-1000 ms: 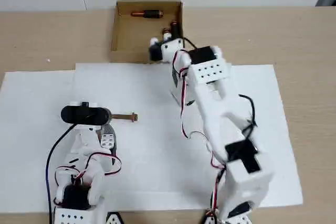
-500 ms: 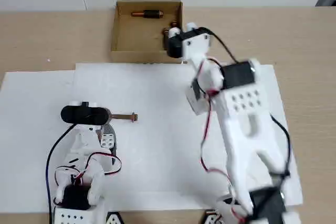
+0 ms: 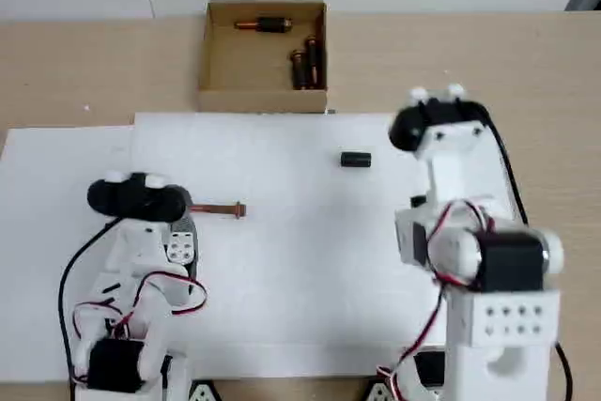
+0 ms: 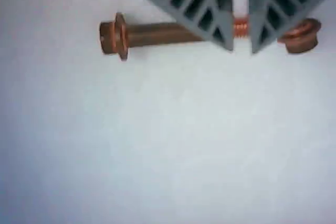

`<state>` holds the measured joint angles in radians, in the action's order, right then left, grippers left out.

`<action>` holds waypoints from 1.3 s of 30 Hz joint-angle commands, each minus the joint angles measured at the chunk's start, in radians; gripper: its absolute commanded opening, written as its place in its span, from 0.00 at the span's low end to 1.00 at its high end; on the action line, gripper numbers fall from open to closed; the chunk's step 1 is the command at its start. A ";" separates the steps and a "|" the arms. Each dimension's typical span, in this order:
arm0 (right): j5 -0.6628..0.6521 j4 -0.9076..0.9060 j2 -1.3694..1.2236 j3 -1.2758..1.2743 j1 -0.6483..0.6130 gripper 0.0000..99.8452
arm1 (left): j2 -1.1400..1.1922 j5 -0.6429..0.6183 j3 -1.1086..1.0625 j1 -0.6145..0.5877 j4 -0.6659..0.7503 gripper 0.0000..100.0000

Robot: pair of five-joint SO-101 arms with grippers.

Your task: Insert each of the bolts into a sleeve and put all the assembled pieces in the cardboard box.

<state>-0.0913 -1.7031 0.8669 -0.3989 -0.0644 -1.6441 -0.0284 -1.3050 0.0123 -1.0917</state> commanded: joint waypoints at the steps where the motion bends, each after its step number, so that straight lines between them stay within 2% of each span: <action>1: 0.006 0.010 0.091 -0.055 0.028 0.00 | 0.192 0.008 0.176 0.000 -0.005 0.01; 6: 0.006 0.021 0.171 -0.112 0.062 0.00 | 0.500 0.031 0.377 0.006 -0.046 0.01; 16: 0.008 0.054 0.240 -0.198 0.150 0.00 | 0.985 0.354 0.641 0.008 -0.137 0.01; 20: 0.006 0.077 0.269 -0.241 0.177 0.00 | 1.091 0.559 0.688 0.006 -0.137 0.01; 26: 0.003 0.105 0.326 -0.269 0.177 0.00 | 1.200 0.740 0.733 0.018 -0.137 0.01; 30: -0.052 0.110 0.340 -0.276 0.176 0.00 | 1.272 0.878 0.733 0.037 -0.133 0.01; 39: -0.064 0.125 0.340 -0.296 0.177 0.00 | 1.478 1.007 0.875 0.083 -0.132 0.03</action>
<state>-0.1450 -1.6049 1.1999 -0.6951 0.1059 -0.2140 0.9444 -0.5224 0.0844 -1.2221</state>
